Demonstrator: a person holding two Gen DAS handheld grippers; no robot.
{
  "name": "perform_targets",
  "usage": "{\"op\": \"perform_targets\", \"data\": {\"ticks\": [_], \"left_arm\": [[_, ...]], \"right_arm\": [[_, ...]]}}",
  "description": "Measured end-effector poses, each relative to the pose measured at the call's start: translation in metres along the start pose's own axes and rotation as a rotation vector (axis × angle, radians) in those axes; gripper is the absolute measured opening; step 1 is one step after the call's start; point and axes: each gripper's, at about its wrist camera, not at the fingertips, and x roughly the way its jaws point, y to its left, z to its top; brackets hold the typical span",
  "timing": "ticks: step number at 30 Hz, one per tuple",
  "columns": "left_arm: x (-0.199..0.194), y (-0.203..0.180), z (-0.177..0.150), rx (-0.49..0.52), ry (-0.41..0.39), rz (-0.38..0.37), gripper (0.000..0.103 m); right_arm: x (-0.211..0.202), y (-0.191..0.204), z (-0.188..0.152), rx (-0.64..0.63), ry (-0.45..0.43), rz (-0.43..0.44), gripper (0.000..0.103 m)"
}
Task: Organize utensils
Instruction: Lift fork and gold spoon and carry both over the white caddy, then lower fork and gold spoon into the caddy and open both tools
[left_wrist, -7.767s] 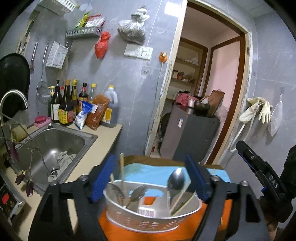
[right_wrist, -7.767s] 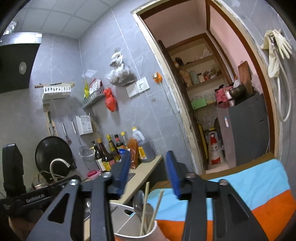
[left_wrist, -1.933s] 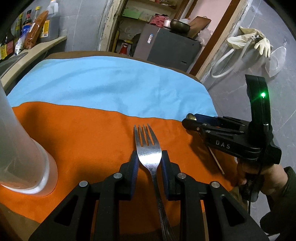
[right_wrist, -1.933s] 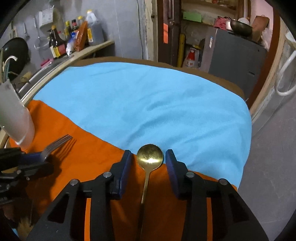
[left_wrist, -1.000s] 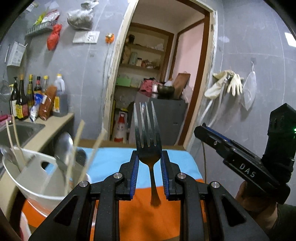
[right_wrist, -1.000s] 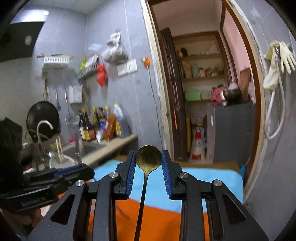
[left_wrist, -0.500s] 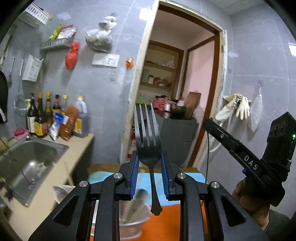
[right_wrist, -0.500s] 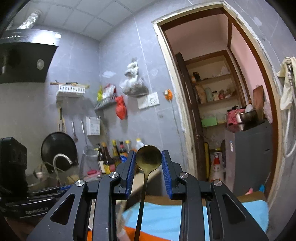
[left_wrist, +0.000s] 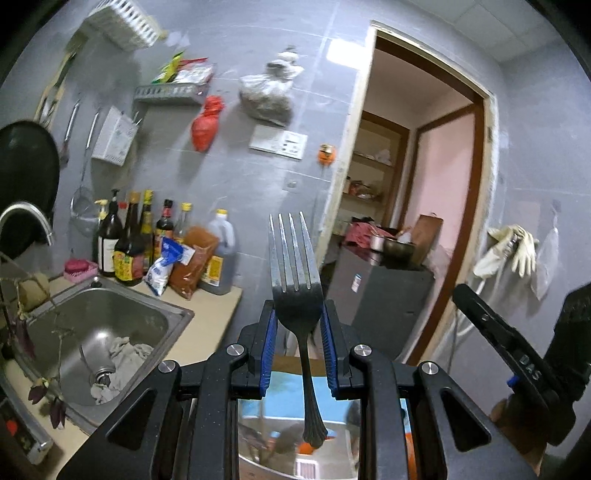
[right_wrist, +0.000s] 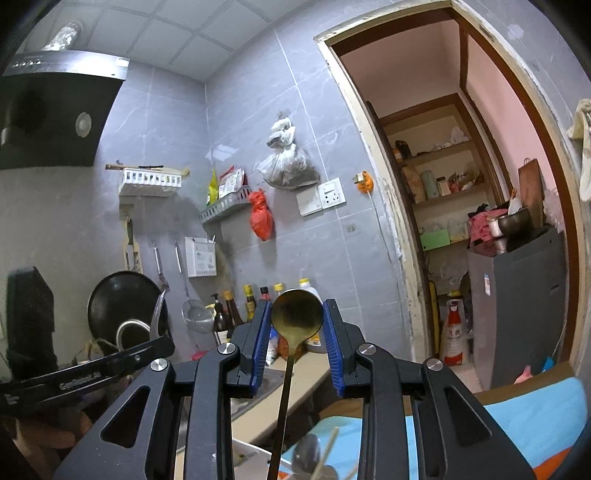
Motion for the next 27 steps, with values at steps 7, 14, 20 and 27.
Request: {"op": "perform_targets", "data": {"ticks": [7,14,20,27], "left_arm": [[0.013,0.017,-0.011,-0.006,0.036,0.013,0.019],[0.009,0.012,-0.024,0.042,0.064,0.024,0.019],[0.010,0.007,-0.038,0.069,0.097,0.046,0.019],[0.018,0.004,-0.050,0.078,0.158,0.077,0.019]], "right_arm": [[0.014,-0.003,-0.020,-0.011,0.046,-0.046,0.026],[0.018,-0.002,-0.037,-0.034,0.092,-0.063,0.026],[0.019,-0.001,-0.047,-0.047,0.121,-0.081,0.026],[0.018,0.001,-0.055,-0.059,0.148,-0.091,0.026]]}}
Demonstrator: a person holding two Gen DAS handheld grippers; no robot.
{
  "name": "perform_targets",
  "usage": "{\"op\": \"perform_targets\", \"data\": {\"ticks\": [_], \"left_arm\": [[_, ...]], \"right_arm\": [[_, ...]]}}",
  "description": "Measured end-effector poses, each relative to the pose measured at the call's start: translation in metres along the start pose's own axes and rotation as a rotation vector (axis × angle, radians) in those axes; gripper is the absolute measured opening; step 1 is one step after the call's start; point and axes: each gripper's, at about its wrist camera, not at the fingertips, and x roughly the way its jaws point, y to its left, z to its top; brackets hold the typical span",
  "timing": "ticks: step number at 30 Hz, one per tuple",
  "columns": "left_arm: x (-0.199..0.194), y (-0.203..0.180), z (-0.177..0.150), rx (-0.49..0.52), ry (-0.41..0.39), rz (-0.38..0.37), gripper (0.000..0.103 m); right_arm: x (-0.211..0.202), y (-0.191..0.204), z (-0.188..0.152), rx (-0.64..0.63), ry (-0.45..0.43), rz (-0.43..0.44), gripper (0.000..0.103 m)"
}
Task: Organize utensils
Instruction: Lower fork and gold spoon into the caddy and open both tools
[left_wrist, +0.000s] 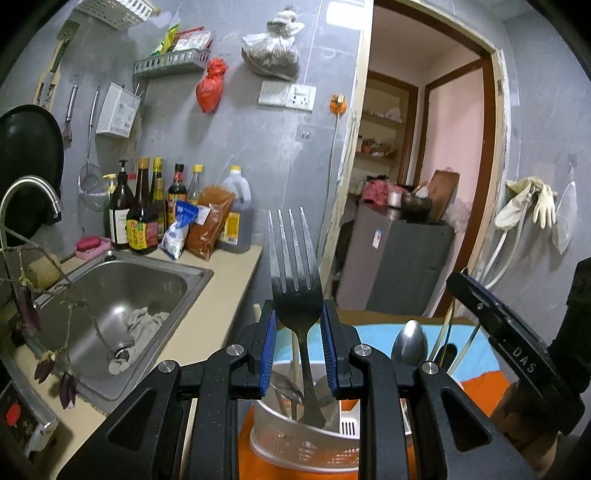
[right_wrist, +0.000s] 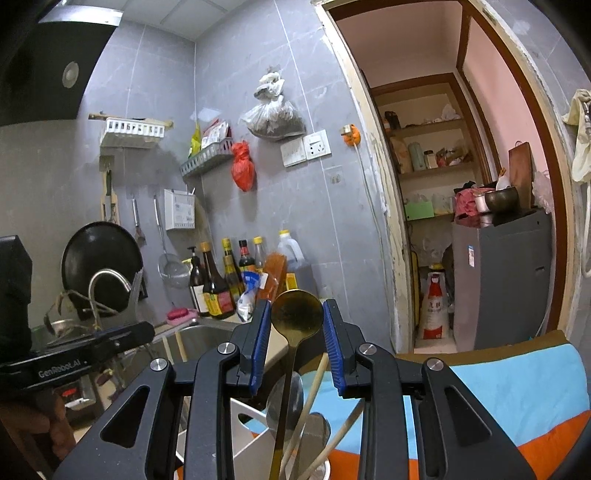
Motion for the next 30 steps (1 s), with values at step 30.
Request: {"op": "perform_targets", "data": {"ticks": [30], "left_arm": [[0.006,0.011,-0.022,-0.081,0.154,-0.075,0.023]], "right_arm": [[-0.009,0.009,-0.025,0.000,0.131,-0.023,0.028]]}}
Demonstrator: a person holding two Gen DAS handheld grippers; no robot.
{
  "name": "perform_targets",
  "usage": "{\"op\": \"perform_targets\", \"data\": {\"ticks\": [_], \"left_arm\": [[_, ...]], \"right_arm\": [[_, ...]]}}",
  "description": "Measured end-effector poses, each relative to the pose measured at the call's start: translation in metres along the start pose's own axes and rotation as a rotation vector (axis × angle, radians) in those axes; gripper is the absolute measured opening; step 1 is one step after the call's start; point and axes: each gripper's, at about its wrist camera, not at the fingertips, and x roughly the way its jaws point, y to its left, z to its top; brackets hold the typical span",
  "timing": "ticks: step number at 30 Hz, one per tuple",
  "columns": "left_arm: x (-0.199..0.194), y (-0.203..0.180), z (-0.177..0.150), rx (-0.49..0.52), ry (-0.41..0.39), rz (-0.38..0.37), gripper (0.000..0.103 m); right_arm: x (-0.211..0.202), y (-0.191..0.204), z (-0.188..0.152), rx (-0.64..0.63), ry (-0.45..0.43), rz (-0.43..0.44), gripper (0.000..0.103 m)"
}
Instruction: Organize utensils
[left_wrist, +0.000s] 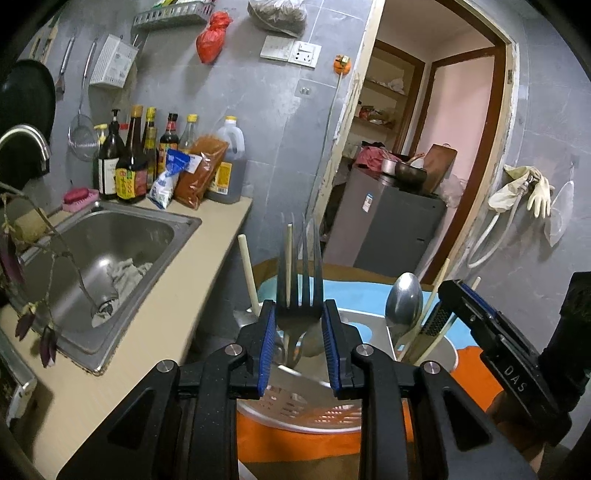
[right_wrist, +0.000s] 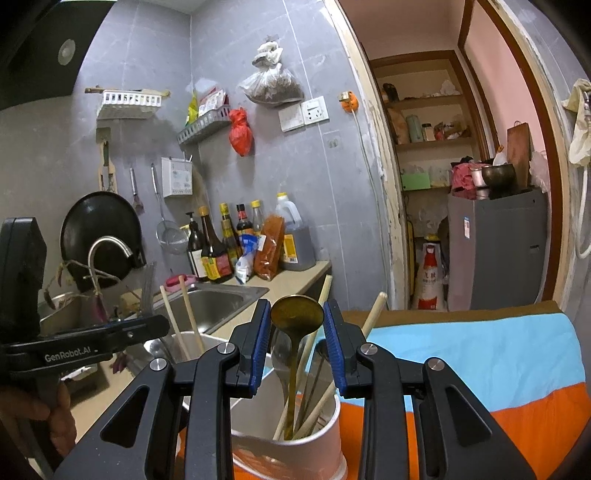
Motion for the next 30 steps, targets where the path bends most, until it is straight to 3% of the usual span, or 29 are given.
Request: {"op": "perform_targets", "data": {"ticks": [3,10,20,27,30], "left_arm": [[-0.004,0.000,0.001,-0.012,-0.015,-0.030,0.035],[-0.011,-0.002,0.003,-0.016,-0.019,-0.073,0.042],[-0.029,-0.018,0.002,0.006,-0.077,-0.056,0.065],[-0.041,-0.036,0.002,0.034,-0.105,-0.036,0.085],[-0.047,-0.048,0.001,0.047,-0.113,-0.033,0.088]], "right_arm": [[-0.002,0.001,0.000,-0.001,0.007,-0.003,0.033],[-0.014,0.000,0.003,-0.006,-0.004,-0.024,0.038],[-0.038,0.001,0.013,-0.035,-0.018,-0.054,0.056],[-0.064,-0.012,0.023,-0.018,-0.039,-0.092,0.074],[-0.078,-0.019,0.025,-0.008,-0.044,-0.125,0.088]]}}
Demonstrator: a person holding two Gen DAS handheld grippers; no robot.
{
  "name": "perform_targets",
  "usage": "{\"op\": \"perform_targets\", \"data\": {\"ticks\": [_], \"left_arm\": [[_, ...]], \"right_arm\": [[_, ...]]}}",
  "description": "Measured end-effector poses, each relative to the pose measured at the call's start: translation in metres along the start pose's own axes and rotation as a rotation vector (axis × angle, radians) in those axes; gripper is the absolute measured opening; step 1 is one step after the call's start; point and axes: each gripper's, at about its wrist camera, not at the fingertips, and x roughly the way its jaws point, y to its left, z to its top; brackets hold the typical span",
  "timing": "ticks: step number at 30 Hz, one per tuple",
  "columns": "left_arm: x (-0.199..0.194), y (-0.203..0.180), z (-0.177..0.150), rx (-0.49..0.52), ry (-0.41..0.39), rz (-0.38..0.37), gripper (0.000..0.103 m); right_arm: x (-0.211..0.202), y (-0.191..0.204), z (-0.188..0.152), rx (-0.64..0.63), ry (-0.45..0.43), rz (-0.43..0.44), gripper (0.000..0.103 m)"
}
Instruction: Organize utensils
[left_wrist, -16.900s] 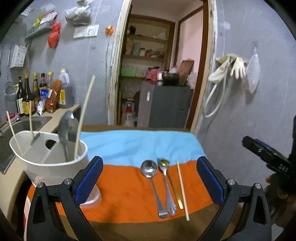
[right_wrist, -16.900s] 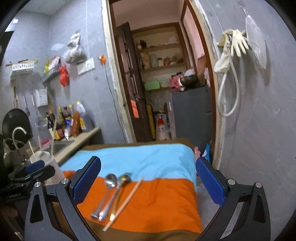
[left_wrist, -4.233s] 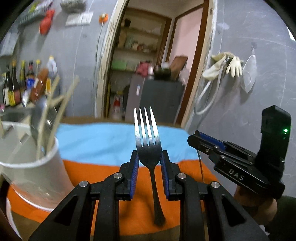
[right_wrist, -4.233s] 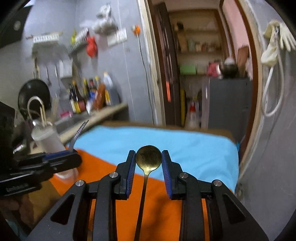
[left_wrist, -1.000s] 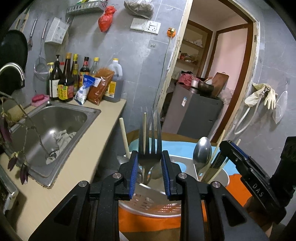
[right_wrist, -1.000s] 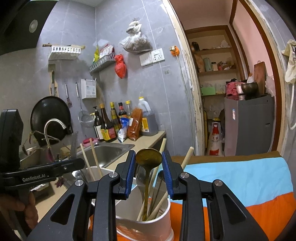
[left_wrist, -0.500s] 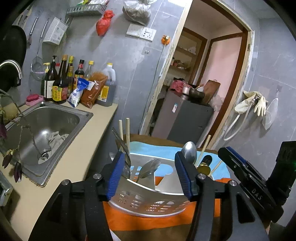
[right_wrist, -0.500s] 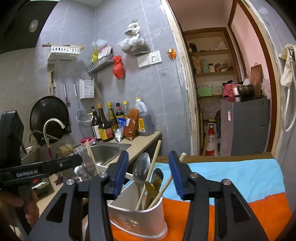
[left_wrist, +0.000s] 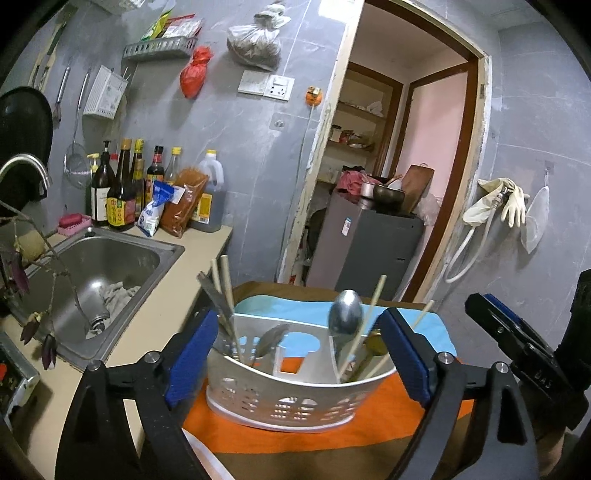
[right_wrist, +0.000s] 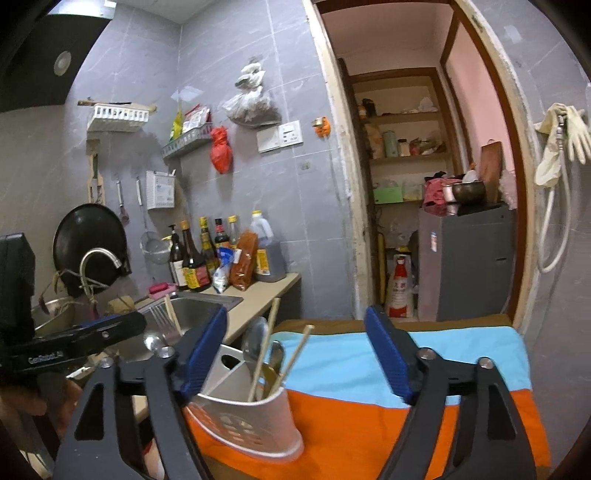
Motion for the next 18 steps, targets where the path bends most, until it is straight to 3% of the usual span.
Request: {"op": "perform_targets", "data": {"ticks": [4,8,18], "left_arm": [[-0.012,-0.023,0.001,0.029,-0.015,0.018,0.090],[-0.024,-0.043,0.000,0.031,-0.022,0.031,0.099],[-0.071,-0.093,-0.015,0.036,-0.029,0.038,0.101]], "right_arm": [[-0.024,-0.016,0.004,0.043,-0.010,-0.030,0.103],[-0.054,-0.031,0.010,0.068,-0.013,-0.069,0.103],[-0.131,-0.058,0.016,0.065,0.029,-0.154,0.103]]}}
